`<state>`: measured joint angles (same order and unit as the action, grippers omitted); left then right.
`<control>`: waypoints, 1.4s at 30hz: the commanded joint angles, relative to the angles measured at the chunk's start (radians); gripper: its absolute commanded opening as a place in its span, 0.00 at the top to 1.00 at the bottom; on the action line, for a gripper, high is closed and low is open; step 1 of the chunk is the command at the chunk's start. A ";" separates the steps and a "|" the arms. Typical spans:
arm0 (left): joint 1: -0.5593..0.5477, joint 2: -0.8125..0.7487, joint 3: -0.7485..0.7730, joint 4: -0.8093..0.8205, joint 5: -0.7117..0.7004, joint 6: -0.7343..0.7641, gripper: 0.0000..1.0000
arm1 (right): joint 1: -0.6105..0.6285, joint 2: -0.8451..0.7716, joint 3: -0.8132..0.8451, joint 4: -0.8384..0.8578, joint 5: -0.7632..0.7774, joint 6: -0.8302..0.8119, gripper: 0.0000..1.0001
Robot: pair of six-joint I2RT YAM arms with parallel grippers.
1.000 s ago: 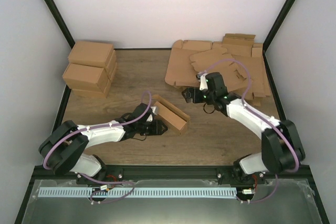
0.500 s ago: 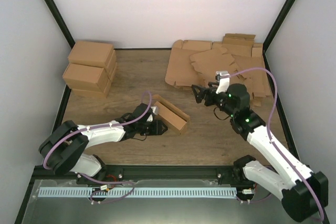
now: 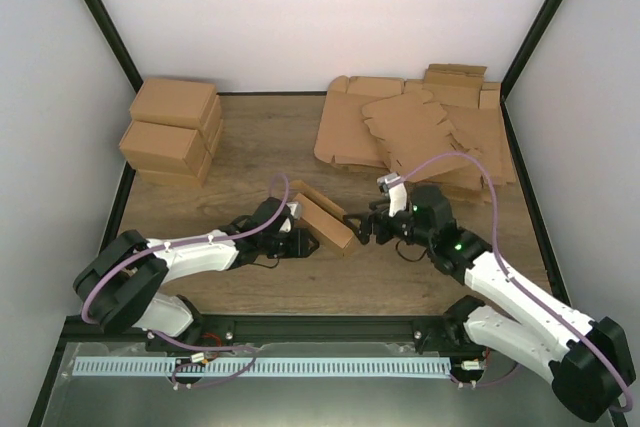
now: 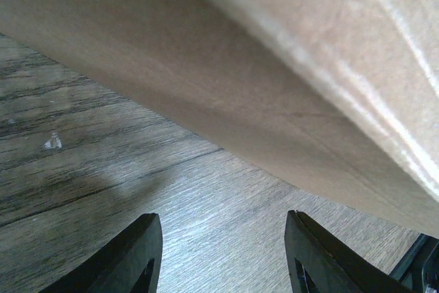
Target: Fold the paper box
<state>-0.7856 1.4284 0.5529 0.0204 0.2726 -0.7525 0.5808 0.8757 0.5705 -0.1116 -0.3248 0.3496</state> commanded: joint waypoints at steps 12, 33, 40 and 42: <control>-0.006 -0.016 0.015 0.007 -0.019 0.012 0.48 | 0.072 0.051 -0.110 0.015 -0.023 -0.079 0.00; -0.007 -0.005 0.057 -0.021 -0.050 0.022 0.48 | 0.209 0.295 0.005 0.050 0.251 -0.198 0.28; -0.006 -0.094 0.179 -0.263 -0.181 0.123 0.45 | 0.209 0.303 0.005 0.049 0.250 -0.193 0.43; -0.003 -0.141 0.201 -0.317 -0.199 0.134 0.44 | 0.209 0.303 0.002 0.049 0.261 -0.187 0.44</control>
<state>-0.7864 1.3785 0.6918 -0.1619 0.1505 -0.6781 0.7826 1.1698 0.5419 -0.0586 -0.1001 0.1654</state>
